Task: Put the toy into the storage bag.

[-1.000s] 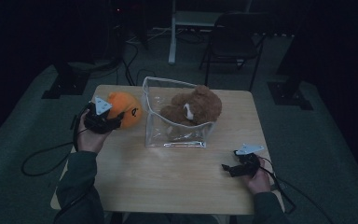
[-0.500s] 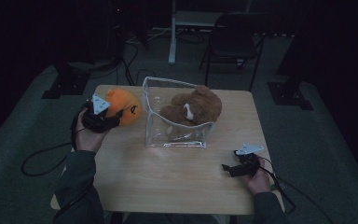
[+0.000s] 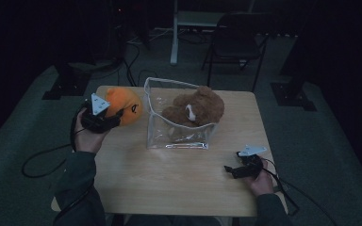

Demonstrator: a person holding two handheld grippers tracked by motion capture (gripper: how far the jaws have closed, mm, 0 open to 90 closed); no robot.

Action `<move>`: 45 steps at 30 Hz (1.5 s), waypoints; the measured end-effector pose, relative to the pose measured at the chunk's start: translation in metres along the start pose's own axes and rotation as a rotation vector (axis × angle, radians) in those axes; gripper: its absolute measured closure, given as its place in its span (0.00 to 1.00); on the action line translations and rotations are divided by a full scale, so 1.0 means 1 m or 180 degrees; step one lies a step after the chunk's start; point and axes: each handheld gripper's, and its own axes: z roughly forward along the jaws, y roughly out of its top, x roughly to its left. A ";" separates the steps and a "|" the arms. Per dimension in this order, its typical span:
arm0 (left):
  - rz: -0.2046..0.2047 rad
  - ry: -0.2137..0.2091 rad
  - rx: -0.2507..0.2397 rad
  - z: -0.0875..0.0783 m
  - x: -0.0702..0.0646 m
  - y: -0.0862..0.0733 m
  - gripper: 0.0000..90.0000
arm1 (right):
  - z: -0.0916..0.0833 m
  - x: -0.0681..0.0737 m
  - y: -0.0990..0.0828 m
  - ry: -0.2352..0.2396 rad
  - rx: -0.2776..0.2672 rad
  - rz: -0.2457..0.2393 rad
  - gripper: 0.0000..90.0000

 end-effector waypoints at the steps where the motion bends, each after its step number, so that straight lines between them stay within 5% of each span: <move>1: 0.0000 0.0000 -0.0005 0.000 0.000 0.000 0.46 | 0.000 0.000 0.000 -0.0002 -0.0003 0.0001 0.13; 45: 0.0106 -0.0035 -0.0209 -0.012 -0.002 0.029 0.46 | 0.000 0.000 0.000 0.0001 -0.0006 0.0009 0.13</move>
